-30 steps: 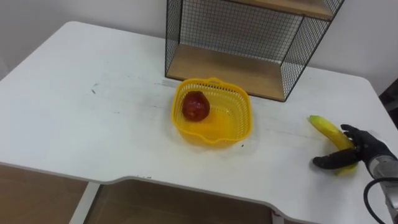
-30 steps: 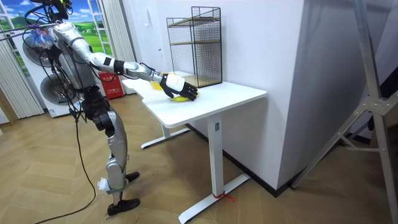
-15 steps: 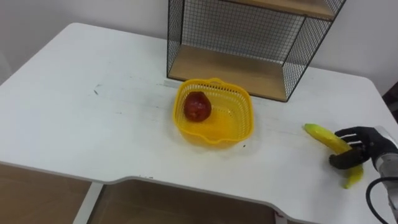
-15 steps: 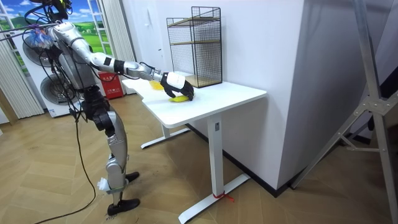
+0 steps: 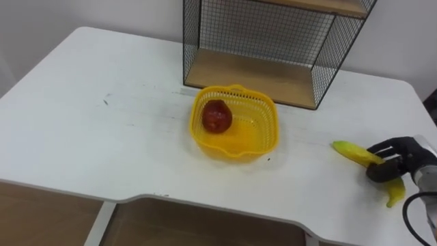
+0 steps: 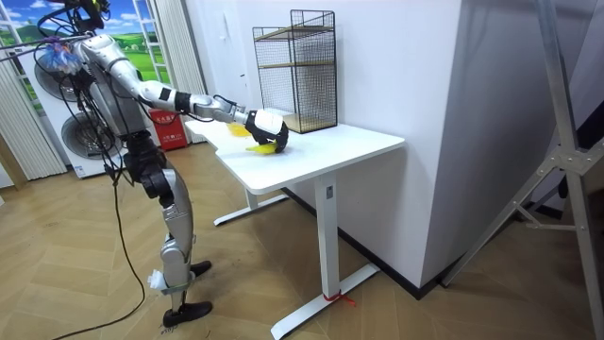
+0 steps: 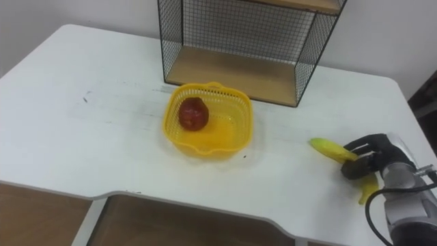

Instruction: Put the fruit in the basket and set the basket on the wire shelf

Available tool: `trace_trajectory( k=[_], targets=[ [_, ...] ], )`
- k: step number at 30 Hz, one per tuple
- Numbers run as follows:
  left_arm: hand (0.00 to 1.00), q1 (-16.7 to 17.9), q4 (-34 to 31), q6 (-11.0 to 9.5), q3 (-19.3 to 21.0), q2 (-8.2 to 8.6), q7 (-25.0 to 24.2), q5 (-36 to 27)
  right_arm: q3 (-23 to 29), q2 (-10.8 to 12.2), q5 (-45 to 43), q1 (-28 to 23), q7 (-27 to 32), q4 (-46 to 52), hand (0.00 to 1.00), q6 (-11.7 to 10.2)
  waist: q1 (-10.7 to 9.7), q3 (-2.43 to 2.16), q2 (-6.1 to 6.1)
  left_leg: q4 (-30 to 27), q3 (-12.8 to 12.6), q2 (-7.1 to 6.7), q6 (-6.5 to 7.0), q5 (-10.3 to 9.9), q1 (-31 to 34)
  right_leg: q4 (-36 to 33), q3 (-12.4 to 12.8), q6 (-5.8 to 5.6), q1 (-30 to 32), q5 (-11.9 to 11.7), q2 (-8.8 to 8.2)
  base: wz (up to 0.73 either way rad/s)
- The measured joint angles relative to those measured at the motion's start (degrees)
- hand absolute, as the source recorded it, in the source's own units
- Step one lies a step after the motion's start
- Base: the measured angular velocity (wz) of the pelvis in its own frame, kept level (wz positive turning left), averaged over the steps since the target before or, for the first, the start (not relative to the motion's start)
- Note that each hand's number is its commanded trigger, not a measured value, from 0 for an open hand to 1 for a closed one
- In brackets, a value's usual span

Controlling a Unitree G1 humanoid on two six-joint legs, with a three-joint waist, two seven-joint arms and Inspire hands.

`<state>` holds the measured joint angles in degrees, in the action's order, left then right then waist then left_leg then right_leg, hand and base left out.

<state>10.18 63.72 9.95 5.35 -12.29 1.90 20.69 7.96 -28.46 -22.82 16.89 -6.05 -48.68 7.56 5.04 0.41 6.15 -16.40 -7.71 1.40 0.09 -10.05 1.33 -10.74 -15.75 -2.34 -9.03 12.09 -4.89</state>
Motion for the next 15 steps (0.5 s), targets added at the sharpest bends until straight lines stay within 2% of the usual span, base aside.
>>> trace_trajectory(
  k=[4, 9, 11, 15],
  targets=[
    [0.00, -0.3, 0.4, 0.1, -1.3, -0.32, 0.0, -0.9, 0.0, 0.1, 0.5, 0.0, -0.2, 0.1, 1.00, 0.1, -0.1, 0.16, 0.36, 0.0, 0.0, -0.01, 0.02, 0.0, 0.2, 0.1, 0.0, 0.00, 0.1, 0.0, 0.00, 0.00],
    [0.00, -0.8, 0.3, 0.0, -1.1, -0.29, -0.1, -0.9, -0.4, 0.3, 0.3, 0.0, -0.6, 3.3, 1.00, 1.6, -0.2, -0.19, 0.36, -0.6, -0.2, 0.01, 0.05, 0.0, 1.0, 0.1, 0.3, 0.00, 1.0, 0.0, 0.01, -0.02],
    [0.00, -1.0, 0.3, 0.0, -1.0, -0.31, -0.1, -0.9, -1.9, 0.5, -0.6, 0.0, -1.7, 7.4, 1.00, 2.6, -0.1, -0.37, -0.08, -0.4, -0.7, 0.10, 0.06, 0.0, 1.2, -0.1, 0.9, 0.00, 1.6, 0.0, 0.02, -0.10],
    [0.00, -1.2, 0.2, 0.0, -1.0, -0.39, -0.1, -0.8, -3.8, 1.7, -1.3, -0.6, -3.3, 17.3, 1.00, 3.3, -0.3, -0.54, -0.38, -0.1, -1.1, 0.13, 0.06, 0.0, 1.1, -0.1, 1.2, 0.01, 1.9, 0.0, -0.01, -0.06]
  ],
)
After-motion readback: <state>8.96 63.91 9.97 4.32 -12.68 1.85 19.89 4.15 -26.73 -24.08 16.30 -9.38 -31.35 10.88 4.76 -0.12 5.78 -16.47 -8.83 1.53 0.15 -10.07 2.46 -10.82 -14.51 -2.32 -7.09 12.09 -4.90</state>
